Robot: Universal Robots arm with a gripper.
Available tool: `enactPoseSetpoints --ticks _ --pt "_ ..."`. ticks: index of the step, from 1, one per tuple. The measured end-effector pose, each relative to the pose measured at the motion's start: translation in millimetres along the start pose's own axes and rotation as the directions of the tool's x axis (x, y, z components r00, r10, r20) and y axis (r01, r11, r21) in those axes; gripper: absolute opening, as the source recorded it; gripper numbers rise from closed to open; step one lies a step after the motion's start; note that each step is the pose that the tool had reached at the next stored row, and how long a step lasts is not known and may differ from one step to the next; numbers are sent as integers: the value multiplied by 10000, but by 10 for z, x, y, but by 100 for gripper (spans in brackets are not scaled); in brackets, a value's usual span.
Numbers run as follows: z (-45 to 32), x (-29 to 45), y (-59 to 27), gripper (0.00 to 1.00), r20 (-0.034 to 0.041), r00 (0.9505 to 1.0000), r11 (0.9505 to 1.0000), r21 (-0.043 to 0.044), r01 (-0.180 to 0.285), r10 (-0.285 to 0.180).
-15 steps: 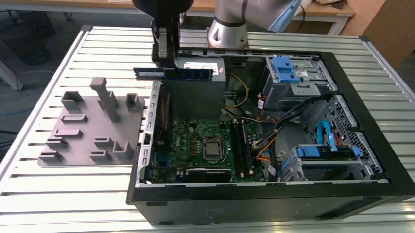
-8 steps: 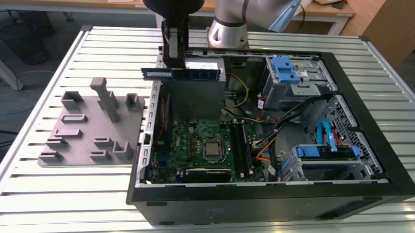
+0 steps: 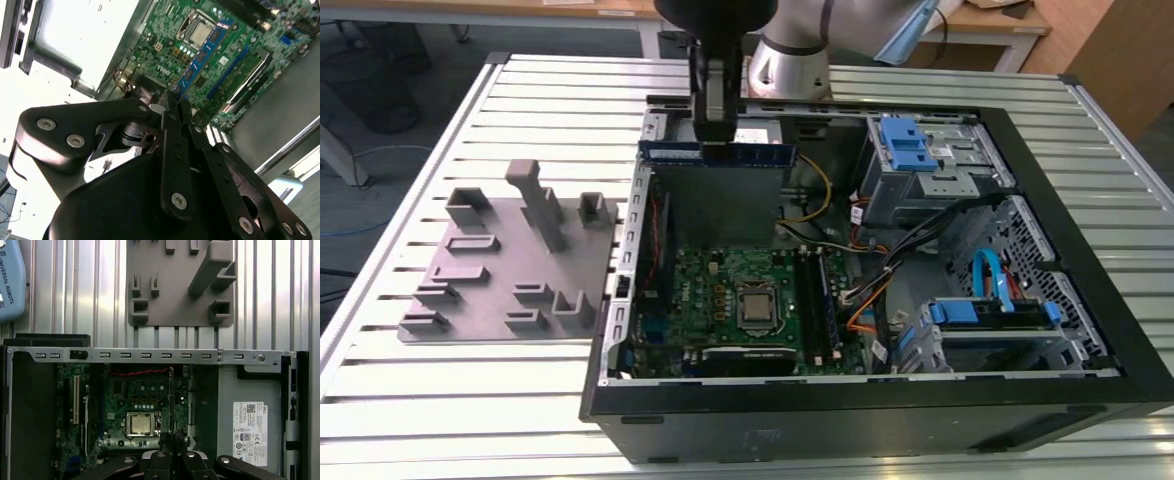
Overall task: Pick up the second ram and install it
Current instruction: 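Pick up the second ram and move it above second insertion slot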
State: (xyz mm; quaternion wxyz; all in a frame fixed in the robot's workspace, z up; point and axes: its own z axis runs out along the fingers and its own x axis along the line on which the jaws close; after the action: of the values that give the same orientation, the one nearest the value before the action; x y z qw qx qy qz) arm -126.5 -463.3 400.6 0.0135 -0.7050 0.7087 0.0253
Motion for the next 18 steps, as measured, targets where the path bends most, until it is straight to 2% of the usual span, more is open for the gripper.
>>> enactPoseSetpoints --ticks 4,11,18 --pt "18 1 -103 14 -1 10000 10000 -21 1 -1" --pt "131 8 -261 14 -1 10000 10000 -42 -1 1" --pt "255 74 -350 14 0 10000 10000 -42 -1 1"
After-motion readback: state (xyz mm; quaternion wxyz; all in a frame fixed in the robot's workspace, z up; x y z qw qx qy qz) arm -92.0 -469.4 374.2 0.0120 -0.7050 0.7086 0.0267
